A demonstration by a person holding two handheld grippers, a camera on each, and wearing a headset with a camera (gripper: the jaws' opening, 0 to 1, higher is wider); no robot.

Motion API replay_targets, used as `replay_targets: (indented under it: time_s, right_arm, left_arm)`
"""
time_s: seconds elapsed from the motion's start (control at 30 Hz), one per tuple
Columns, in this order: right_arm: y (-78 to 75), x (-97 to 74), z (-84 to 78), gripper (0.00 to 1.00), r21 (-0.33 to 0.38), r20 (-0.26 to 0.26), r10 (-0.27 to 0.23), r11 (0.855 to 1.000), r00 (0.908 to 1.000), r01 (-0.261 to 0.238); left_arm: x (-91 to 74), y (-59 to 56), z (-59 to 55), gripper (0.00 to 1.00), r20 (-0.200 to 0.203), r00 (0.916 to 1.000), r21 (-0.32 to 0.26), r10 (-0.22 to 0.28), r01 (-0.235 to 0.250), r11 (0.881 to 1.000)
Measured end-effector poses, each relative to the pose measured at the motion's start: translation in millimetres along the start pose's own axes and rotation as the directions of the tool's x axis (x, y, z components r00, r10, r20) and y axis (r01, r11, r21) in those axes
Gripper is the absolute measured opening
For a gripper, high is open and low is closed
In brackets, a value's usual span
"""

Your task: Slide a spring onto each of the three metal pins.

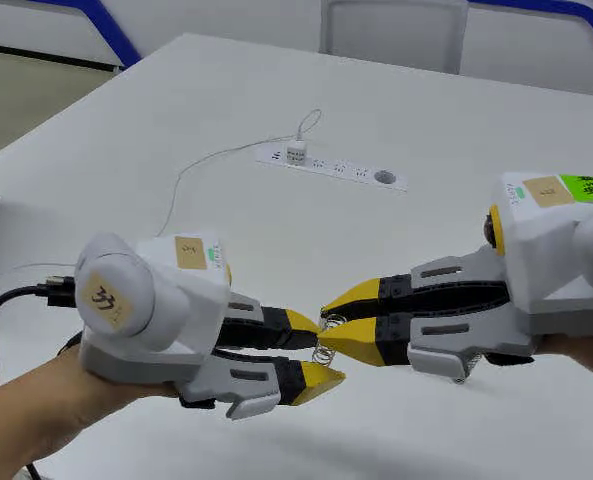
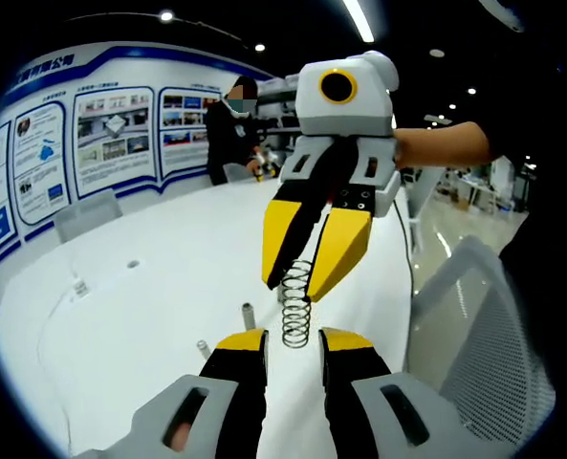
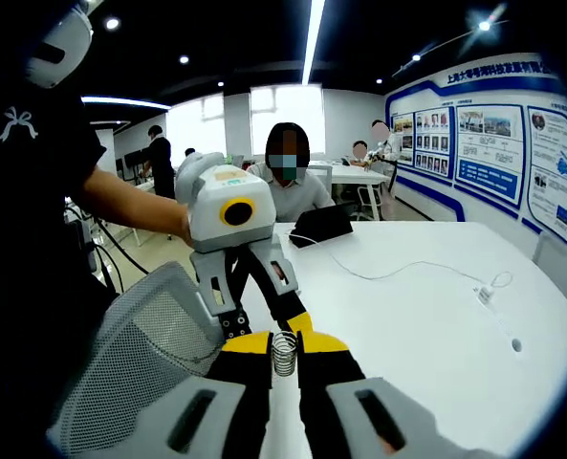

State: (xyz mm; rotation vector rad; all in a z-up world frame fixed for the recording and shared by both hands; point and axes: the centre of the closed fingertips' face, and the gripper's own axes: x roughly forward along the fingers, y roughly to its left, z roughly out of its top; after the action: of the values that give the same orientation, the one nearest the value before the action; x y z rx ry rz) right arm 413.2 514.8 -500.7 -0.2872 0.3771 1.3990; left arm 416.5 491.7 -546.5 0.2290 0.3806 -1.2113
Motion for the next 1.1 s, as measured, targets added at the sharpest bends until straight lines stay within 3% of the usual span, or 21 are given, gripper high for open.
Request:
replay_targets:
  time_s: [0.33,0.43,0.57,0.9,1.1]
  right_arm:
    - [-25.5,-0.2,1.2,0.1,0.019,0.0,-0.068,0.998,0.9977,0.068]
    - [-37.0,-0.2,0.0,0.1,0.024,-0.01,-0.099,0.995,0.995,0.1]
    - [-51.9,-0.9,-2.6,0.1,0.032,-0.029,-0.141,0.989,0.9896,0.142]
    - [-84.6,2.7,-10.0,0.1,0.054,-0.051,-0.222,0.973,0.9736,0.225]
    - [-95.2,5.9,-17.9,0.1,0.08,-0.065,-0.244,0.965,0.9675,0.249]
  left_arm:
    - [-18.8,14.6,-6.3,0.35,0.016,0.9987,-0.055,0.049,-0.048,0.997]
    - [-25.5,19.0,-15.7,0.36,-0.01,0.998,-0.059,0.062,-0.063,0.996]
    - [-33.3,26.0,-21.4,0.38,-0.005,0.9962,-0.092,0.087,-0.087,0.992]
    - [-42.2,34.0,-12.7,0.47,0.057,0.9926,-0.145,0.108,-0.098,0.984]
    - [-41.2,36.0,-21.0,0.55,0.037,0.9935,-0.163,0.108,-0.101,0.981]
